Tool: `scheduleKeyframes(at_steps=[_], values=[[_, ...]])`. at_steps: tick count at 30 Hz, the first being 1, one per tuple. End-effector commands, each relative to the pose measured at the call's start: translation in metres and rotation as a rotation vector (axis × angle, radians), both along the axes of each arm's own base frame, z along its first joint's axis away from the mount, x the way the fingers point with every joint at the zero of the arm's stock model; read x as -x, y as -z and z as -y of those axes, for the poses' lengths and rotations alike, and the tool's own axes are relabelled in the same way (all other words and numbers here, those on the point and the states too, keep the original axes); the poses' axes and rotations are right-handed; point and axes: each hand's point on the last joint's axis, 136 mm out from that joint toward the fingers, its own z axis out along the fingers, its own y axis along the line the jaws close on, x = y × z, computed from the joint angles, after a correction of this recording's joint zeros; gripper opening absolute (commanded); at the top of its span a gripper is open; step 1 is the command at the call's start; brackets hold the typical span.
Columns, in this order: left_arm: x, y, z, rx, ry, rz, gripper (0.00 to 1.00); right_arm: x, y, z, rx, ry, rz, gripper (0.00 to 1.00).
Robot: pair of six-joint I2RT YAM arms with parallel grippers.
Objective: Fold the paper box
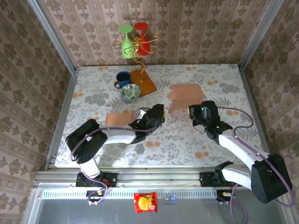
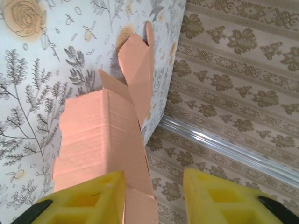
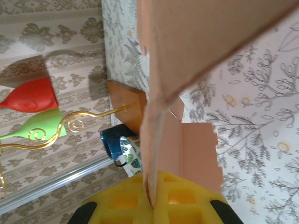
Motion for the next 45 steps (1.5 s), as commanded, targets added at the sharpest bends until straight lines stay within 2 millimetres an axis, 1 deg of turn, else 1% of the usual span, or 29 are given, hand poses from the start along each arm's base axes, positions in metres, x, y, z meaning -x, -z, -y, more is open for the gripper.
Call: scheduleKeyframes(at_steps=[1,5,9,11,14,17,20,21,23,25,27,29,30,31,33,34,39,42,45], values=[[0.003,-0.011,-0.008,-0.033,0.026,0.02,0.43,-0.003,-0.021,0.005,0.034,-0.021,0.025,0.0],[0.008,-0.011,-0.021,-0.093,0.06,0.01,0.48,-0.009,-0.045,0.01,0.064,-0.051,0.042,0.0],[0.01,-0.013,-0.041,-0.2,0.108,0.011,0.49,-0.012,-0.075,0.013,0.11,-0.095,0.05,0.0],[0.007,-0.016,-0.052,-0.25,0.127,0.027,0.49,-0.01,-0.088,0.013,0.125,-0.112,0.046,0.0],[0.001,-0.024,-0.066,-0.321,0.169,0.058,0.49,-0.001,-0.105,0.011,0.141,-0.151,0.023,0.0],[-0.004,-0.03,-0.081,-0.392,0.187,0.091,0.49,0.013,-0.12,0.011,0.148,-0.182,0.007,0.0],[-0.007,-0.032,-0.093,-0.455,0.216,0.114,0.48,0.033,-0.133,0.011,0.133,-0.2,-0.028,0.0],[-0.007,-0.034,-0.095,-0.475,0.231,0.127,0.48,0.04,-0.141,0.011,0.127,-0.208,-0.034,0.0],[-0.009,-0.038,-0.1,-0.509,0.254,0.148,0.48,0.055,-0.149,0.009,0.11,-0.226,-0.072,0.0],[-0.009,-0.044,-0.104,-0.551,0.28,0.176,0.48,0.074,-0.158,0.008,0.061,-0.225,-0.138,0.0],[-0.01,-0.05,-0.107,-0.592,0.306,0.204,0.48,0.088,-0.167,0.008,0.033,-0.212,-0.192,0.0],[-0.01,-0.054,-0.108,-0.62,0.333,0.227,0.48,0.095,-0.172,0.011,0.019,-0.188,-0.256,0.0],[-0.01,-0.055,-0.107,-0.625,0.344,0.234,0.47,0.093,-0.172,0.012,0.011,-0.171,-0.273,0.0],[-0.011,-0.055,-0.107,-0.63,0.355,0.237,0.47,0.086,-0.172,0.013,0.0,-0.147,-0.275,0.0],[-0.012,-0.054,-0.106,-0.637,0.368,0.243,0.47,0.065,-0.165,0.014,-0.013,-0.116,-0.267,0.0],[-0.012,-0.055,-0.103,-0.637,0.379,0.251,0.47,0.05,-0.16,0.012,-0.028,-0.109,-0.259,0.0],[-0.013,-0.055,-0.089,-0.651,0.461,0.284,0.46,-0.014,-0.114,-0.002,-0.12,-0.114,-0.281,0.0],[-0.013,-0.058,-0.08,-0.687,0.526,0.34,0.46,-0.04,-0.093,-0.009,-0.123,-0.136,-0.301,0.0],[-0.012,-0.058,-0.072,-0.762,0.613,0.404,0.46,-0.053,-0.075,-0.009,-0.103,-0.14,-0.324,0.0]])
